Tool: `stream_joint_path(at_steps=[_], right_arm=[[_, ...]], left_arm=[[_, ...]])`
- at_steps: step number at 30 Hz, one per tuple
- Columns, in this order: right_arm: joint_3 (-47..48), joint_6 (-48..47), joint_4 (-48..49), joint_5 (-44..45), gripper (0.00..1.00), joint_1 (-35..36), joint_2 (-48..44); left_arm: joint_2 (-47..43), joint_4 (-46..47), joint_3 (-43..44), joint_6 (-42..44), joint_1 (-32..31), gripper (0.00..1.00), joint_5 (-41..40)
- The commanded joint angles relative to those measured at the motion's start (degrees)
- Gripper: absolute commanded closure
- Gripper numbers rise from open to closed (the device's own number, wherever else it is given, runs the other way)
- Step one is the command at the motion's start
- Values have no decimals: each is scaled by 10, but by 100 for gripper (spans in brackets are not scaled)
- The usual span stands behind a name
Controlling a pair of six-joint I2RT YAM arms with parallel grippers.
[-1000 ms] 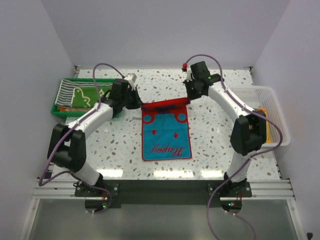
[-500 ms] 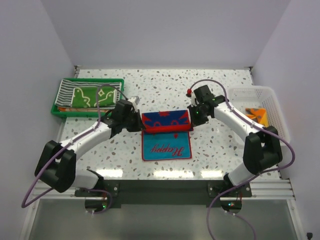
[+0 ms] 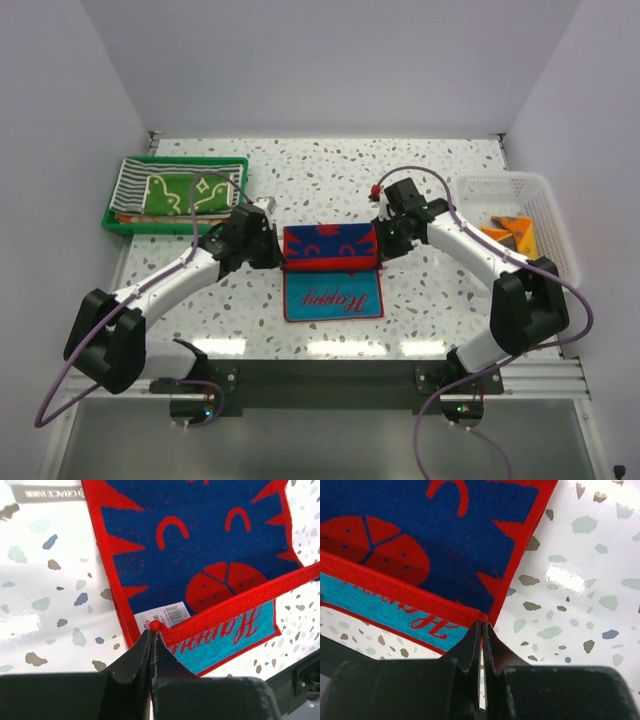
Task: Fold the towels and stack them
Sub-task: Fold the towel
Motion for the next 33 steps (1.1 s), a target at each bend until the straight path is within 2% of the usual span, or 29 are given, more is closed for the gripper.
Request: stream_joint_path(at_steps=[1,10,19,27,33], right_arm=[[30,1,-16,8,100,-1,-37],[-47,19,6,-21,100,7,-55],[-109,27,57,6,100,8,-13],[-106,31,65,13,100,7,-1],[-68,25,31,27,100,7,-25]], left_arm=[[-29,-38,34,12,3,100,-33],[-43,-33,-31,-5,-1,100,11],[-18,15,-98,-15,-12,100,44],[-20,26,-114,-13,-16,100,41],[-40,-6,-78,-9,-15,100,29]])
